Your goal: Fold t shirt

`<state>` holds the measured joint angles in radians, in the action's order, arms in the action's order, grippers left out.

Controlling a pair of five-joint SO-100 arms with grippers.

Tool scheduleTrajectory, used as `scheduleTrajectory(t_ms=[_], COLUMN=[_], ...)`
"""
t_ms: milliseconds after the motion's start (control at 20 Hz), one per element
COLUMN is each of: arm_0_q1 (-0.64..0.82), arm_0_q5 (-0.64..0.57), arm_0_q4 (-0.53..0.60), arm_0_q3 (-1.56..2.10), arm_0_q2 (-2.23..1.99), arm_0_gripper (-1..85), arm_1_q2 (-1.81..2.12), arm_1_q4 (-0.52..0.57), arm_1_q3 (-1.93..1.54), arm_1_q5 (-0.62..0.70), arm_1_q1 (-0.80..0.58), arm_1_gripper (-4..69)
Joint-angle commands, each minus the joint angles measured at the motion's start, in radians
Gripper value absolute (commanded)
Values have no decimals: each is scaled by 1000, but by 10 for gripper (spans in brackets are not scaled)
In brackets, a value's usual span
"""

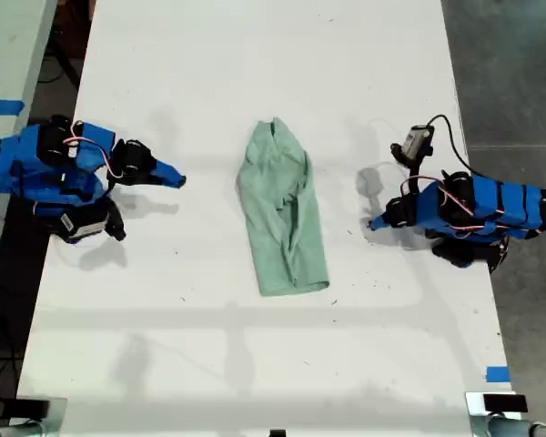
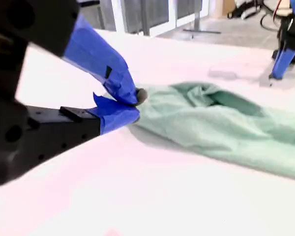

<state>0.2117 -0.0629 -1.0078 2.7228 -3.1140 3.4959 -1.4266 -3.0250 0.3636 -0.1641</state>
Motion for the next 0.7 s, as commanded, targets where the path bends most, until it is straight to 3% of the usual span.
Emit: scheduleTrajectory(t_ms=[0, 100, 650], arm_0_q1=[32, 52, 57], arm_0_q5=[18, 48, 26], arm_0_q4=[40, -78, -55], arm_0_q3=[215, 348, 480], arm_0_q2=[-259, -495, -486], arm_0_gripper=[-2, -2, -2], arm_1_q2=[9, 9, 9], arm_1_q4=[6, 6, 6], arm_1_q3=[-18, -18, -18], arm_1_q5=[2, 2, 2], arm_1_q1=[-8, -8, 0], arm_1_gripper=[10, 10, 10])
